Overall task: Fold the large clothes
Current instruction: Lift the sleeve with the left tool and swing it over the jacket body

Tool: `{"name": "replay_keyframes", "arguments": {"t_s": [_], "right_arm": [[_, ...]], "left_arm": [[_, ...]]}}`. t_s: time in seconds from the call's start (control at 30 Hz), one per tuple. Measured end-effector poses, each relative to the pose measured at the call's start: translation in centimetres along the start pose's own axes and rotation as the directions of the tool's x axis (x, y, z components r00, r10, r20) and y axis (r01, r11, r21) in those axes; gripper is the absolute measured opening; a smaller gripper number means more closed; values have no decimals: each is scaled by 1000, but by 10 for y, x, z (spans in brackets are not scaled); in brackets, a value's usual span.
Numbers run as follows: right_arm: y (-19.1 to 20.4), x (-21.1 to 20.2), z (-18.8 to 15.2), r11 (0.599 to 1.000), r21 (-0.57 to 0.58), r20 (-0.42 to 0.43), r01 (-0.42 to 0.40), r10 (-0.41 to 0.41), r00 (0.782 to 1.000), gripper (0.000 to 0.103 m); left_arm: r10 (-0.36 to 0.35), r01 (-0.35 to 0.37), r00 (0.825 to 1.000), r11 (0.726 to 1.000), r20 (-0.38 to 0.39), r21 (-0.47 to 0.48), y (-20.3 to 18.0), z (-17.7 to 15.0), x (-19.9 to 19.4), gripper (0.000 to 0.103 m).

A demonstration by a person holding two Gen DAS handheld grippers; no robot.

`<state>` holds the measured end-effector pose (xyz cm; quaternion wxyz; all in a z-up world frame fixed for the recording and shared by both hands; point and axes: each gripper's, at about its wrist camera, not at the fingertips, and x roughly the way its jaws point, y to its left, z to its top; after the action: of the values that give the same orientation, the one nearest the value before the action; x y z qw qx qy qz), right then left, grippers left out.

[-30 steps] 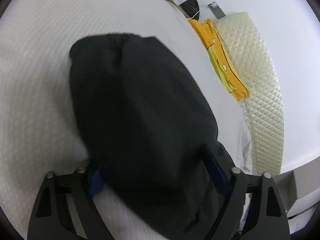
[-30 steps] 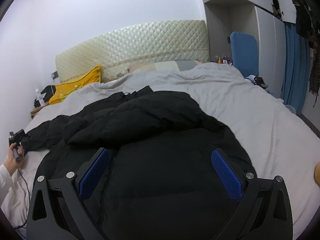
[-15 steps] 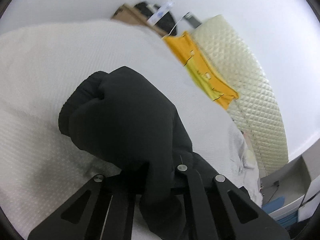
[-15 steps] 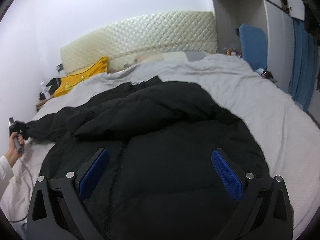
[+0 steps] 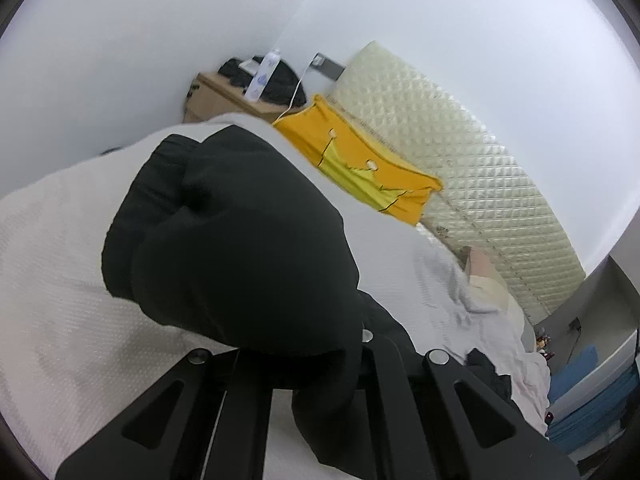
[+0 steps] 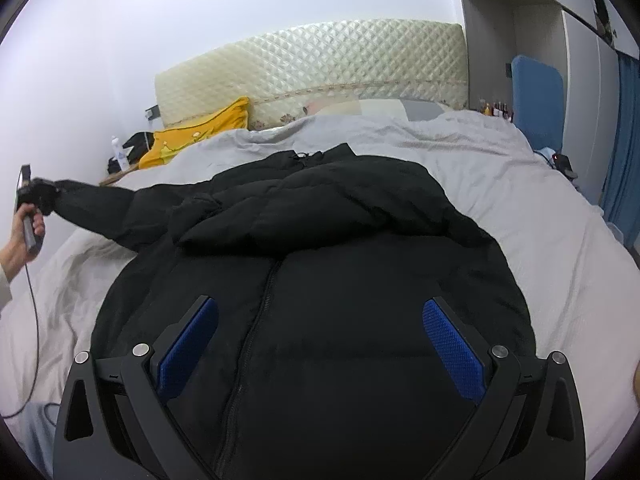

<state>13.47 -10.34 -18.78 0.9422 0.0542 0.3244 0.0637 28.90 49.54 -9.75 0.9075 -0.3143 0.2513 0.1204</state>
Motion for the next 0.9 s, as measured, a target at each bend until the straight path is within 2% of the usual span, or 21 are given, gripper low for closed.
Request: {"name": "replay_keyframes", "arguments": {"t_s": [0.17,0.4,0.53,0.77,0.9], "right_arm": [[-4,-16,1,1000,-14,44,-13,14,999,103],[-15,-19,9,997,-38,24,-69,70,997,103],[-19,-25,12,995,-72,49,-69,73,996,103],[-35,-32,14,991,-75,80,-110,116,990,103],[-46,-37,20,992,-82,114,-93,102,988,103]], "left_arm": [[-7,6,1000,998,19,58,-36,5,-25,4],[-32,28,999,990,26,135,-100,7,-59,4],[-53,44,998,982,42,183,-137,4,-75,4],[-65,50,997,968,50,245,-194,-10,-88,4],[-80,59,995,952,57,301,-238,-22,-97,4]]}}
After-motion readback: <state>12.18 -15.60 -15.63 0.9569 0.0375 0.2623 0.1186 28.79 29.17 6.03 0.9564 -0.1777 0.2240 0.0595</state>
